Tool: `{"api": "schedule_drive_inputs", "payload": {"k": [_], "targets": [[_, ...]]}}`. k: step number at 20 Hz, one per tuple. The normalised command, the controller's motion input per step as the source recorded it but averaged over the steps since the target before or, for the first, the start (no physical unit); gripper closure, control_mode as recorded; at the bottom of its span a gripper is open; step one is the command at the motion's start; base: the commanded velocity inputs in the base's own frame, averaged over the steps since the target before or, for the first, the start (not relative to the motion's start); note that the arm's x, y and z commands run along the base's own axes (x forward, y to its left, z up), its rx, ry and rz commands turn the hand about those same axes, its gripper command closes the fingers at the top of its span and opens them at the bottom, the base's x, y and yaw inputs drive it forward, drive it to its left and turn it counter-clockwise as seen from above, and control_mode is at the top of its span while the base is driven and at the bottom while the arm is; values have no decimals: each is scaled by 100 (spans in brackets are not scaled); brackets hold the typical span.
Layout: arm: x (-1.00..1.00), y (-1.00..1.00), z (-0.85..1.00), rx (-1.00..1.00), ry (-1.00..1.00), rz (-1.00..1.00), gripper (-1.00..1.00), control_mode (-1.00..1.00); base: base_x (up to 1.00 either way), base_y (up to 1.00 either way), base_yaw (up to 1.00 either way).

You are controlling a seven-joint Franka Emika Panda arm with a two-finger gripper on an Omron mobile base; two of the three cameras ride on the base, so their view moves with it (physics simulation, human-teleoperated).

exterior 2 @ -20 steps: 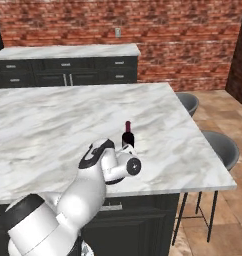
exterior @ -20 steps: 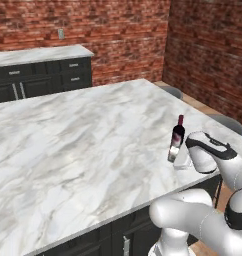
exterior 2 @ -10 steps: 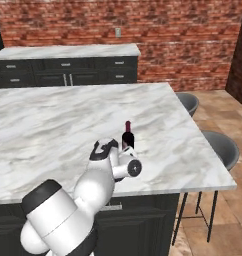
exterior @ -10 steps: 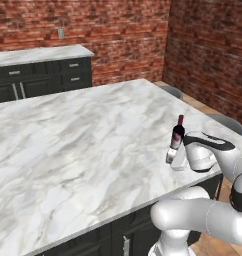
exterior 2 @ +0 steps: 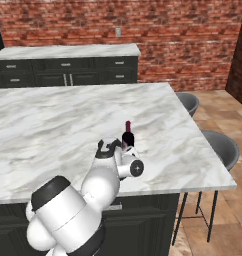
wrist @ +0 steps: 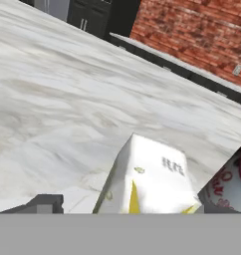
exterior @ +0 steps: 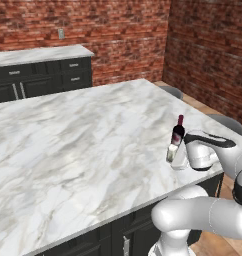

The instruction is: Move the drinks to the dining counter.

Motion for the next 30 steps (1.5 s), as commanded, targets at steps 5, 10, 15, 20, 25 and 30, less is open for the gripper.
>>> {"api": "schedule_drive_inputs", "payload": {"k": [5, 10, 15, 20, 25, 30], "targets": [[-21, 0, 3, 0, -6, 0, -100, -100, 0, 0, 0], [-10, 0, 4, 0, -7, 0, -100, -100, 0, 0, 0], [-4, -1, 22, 0, -2, 0, -100, -100, 0, 0, 0], [-16, -5, 31, 0, -8, 0, -100, -100, 0, 0, 0], [-32, -13, 50, 0, -14, 0, -100, -100, 0, 0, 0], [-40, -2, 55, 0, -18, 0, -100, -100, 0, 0, 0]]}}
